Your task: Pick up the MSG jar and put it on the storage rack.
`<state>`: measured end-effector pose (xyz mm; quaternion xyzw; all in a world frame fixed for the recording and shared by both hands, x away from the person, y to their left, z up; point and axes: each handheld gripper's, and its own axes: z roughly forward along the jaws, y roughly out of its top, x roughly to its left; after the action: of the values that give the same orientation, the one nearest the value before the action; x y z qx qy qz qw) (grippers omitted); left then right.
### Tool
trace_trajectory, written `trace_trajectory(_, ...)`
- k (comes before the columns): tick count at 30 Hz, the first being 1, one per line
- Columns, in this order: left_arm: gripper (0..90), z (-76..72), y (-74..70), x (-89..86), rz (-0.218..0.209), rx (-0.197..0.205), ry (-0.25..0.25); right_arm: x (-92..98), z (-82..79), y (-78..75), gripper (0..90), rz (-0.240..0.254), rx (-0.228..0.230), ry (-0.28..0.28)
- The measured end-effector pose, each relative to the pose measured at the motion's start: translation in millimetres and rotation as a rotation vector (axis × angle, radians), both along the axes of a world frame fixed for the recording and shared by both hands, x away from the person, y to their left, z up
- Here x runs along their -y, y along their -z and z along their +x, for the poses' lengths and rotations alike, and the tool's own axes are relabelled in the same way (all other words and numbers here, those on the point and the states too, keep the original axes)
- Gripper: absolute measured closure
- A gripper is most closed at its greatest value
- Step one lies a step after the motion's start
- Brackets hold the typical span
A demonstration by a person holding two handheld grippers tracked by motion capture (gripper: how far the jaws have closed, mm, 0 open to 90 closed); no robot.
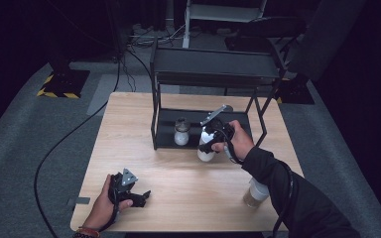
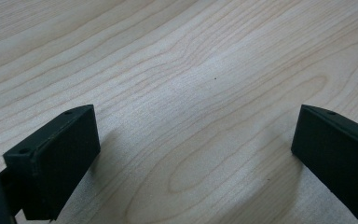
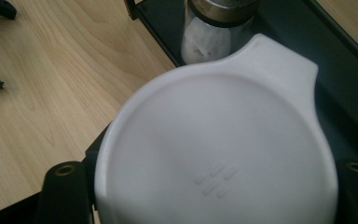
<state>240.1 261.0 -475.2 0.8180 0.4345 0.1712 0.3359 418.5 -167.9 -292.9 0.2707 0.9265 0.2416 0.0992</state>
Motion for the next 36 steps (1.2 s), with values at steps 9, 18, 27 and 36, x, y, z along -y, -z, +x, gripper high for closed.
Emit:
trace_trajectory(9,0.9,0.0,0.0,0.0,0.000,0.000,0.000,0.4,13.7,-2.6,30.5,-0.011,0.015,0.041)
trace_trajectory(18,0.9,0.0,0.0,0.0,0.000,0.000,0.000,5.7,32.6,-1.3,30.5,-0.007,0.011,0.094)
trace_trajectory(27,0.9,0.0,0.0,0.0,0.000,0.000,0.000,8.5,51.0,4.4,30.5,-0.007,0.003,0.126)
trace_trajectory(36,0.9,0.0,0.0,0.0,0.000,0.000,0.000,4.0,63.8,9.1,30.5,-0.033,0.002,0.135)
